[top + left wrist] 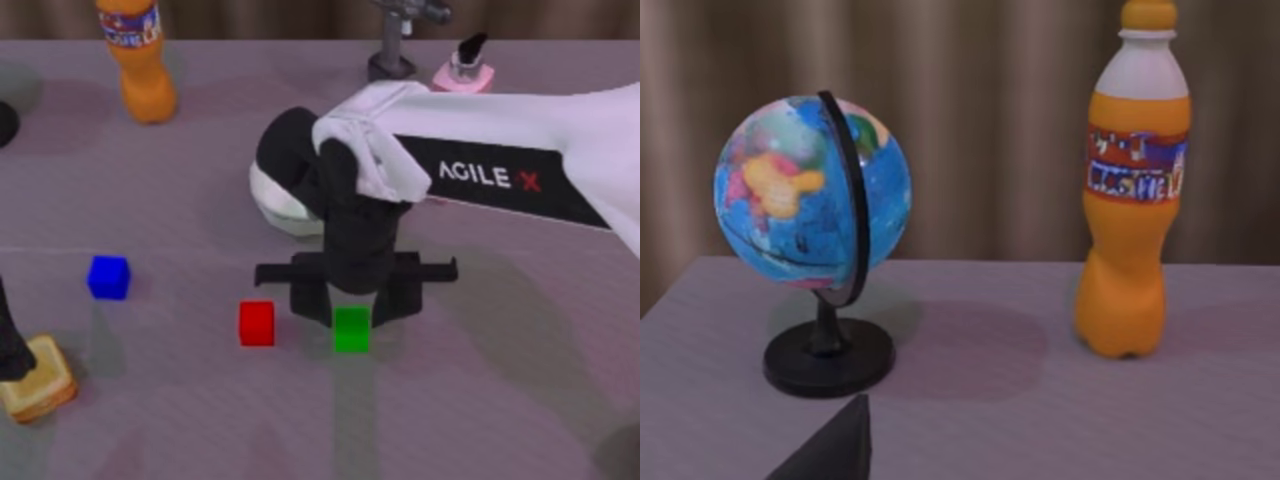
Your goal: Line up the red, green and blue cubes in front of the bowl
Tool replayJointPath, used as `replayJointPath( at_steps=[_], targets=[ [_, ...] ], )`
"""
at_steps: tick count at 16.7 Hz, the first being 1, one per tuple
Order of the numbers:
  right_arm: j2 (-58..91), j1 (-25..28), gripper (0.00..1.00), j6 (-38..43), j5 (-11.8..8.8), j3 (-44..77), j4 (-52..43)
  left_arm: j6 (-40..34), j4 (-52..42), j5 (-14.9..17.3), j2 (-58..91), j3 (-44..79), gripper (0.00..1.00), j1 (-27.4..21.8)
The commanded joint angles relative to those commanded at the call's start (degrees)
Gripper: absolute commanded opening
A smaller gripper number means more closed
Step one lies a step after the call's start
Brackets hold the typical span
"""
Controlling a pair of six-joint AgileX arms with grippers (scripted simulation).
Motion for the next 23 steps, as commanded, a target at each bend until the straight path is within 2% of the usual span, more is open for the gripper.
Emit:
replayJointPath(
  at_steps=[4, 5, 14, 20, 23],
  targets=[
    [0.00, 0.00, 0.98, 0.00, 0.00, 0.00, 0.00, 0.00, 0.00, 0.00, 0.00, 0.00, 1.00, 0.00],
    [0.00, 0.00, 1.00, 0.00, 0.00, 0.00, 0.00, 0.00, 0.00, 0.00, 0.00, 0.00, 1.00, 0.00],
    [-0.06, -0.08, 1.00, -0.02, 0.00, 0.20, -0.20, 0.00, 0.00, 0.00, 0.00, 0.00, 1.00, 0.00],
    [-2.46, 0.32, 1.00, 0.08, -0.05, 8.26, -11.29, 0.00, 0.00, 0.00, 0.00, 0.00, 1.00, 0.00],
    [-3.46, 0.42, 1.00, -0.05, -0.03, 10.49, -13.92, 0.00, 0.00, 0.00, 0.00, 0.00, 1.00, 0.00]
  ],
)
